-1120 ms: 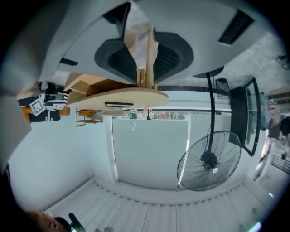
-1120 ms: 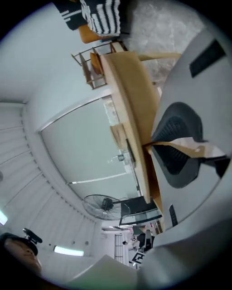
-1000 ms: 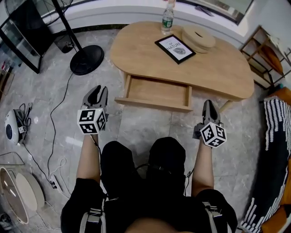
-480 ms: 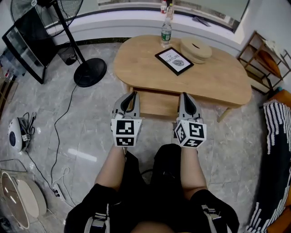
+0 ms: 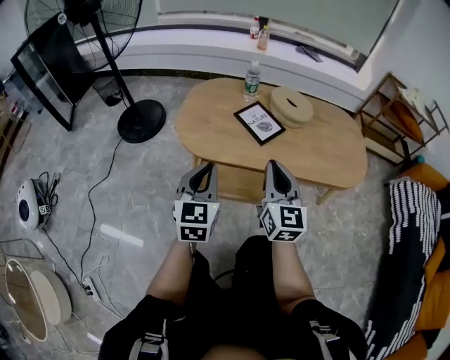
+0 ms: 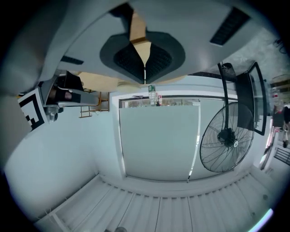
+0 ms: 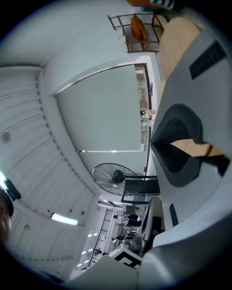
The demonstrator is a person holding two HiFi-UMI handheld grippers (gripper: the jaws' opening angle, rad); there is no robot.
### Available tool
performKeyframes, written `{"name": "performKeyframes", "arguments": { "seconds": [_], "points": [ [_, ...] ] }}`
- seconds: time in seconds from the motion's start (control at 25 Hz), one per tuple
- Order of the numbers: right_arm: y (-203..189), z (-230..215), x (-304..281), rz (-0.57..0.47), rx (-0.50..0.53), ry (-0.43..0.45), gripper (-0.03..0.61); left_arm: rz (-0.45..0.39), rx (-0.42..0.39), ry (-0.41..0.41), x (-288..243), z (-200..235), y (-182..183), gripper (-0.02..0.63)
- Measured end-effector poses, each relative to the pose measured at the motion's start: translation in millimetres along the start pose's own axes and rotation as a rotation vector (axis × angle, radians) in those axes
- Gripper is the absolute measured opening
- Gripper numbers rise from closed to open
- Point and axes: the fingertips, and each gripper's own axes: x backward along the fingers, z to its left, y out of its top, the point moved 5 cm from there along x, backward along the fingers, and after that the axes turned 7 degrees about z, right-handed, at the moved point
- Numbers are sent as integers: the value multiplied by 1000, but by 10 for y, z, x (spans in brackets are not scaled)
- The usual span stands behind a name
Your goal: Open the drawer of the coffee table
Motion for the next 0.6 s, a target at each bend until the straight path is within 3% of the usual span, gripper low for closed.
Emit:
{"name": "performKeyframes", "arguments": {
  "seconds": [0.28, 0.4, 0.52, 0.6],
  "points": [
    [2764, -73, 465, -23, 11, -20, 14, -12, -15, -11, 886, -68, 2615, 29],
    [3779, -67, 729, -46, 8, -24, 14, -37, -46, -22, 1290, -198, 3635, 28],
    [4569, 1, 948, -91, 15, -19, 14, -68, -77, -9, 1636, -267, 4399, 29],
    [4891, 83, 1095, -117, 27, -12, 14, -91, -82, 0, 1857, -288, 4696, 29]
  ]
}}
